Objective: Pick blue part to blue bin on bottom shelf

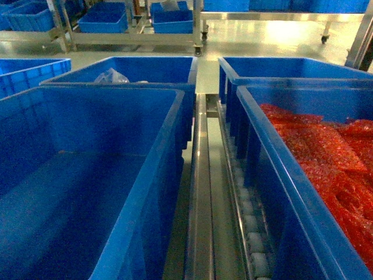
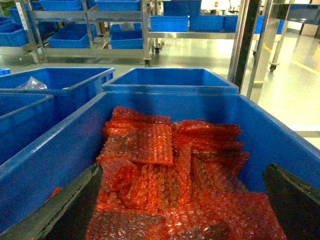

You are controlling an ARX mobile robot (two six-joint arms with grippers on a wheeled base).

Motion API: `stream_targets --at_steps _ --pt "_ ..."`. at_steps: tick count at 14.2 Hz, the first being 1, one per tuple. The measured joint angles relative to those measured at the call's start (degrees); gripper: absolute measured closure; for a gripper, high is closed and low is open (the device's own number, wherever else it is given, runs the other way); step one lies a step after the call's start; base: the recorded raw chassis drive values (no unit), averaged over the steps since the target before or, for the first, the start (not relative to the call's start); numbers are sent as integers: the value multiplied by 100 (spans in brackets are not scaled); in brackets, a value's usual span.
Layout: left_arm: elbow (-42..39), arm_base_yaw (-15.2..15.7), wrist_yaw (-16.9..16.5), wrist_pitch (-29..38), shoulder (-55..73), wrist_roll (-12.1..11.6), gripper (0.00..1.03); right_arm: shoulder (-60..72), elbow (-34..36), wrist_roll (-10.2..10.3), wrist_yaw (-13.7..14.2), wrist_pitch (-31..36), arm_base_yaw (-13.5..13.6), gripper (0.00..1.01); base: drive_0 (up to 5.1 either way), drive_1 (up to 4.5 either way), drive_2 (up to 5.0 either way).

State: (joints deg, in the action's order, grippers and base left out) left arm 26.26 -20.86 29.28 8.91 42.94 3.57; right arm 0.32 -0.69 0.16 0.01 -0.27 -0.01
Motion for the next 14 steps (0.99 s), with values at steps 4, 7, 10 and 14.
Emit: stream_targets --at_steps 4,7,10,14 --pt "511 -37 -1408 -144 1853 855 18 0 0 0 0 -2 0 3 0 0 0" --pt "501 -17 -1338 105 1718 920 6 0 0 0 -2 -2 0 3 0 0 0" --pt "-1005 540 -1298 2824 1128 -83 44 0 0 0 -2 2 0 3 0 0 0" --pt "-1775 1176 -1958 2588 118 -256 99 0 0 0 0 0 0 3 0 0 0"
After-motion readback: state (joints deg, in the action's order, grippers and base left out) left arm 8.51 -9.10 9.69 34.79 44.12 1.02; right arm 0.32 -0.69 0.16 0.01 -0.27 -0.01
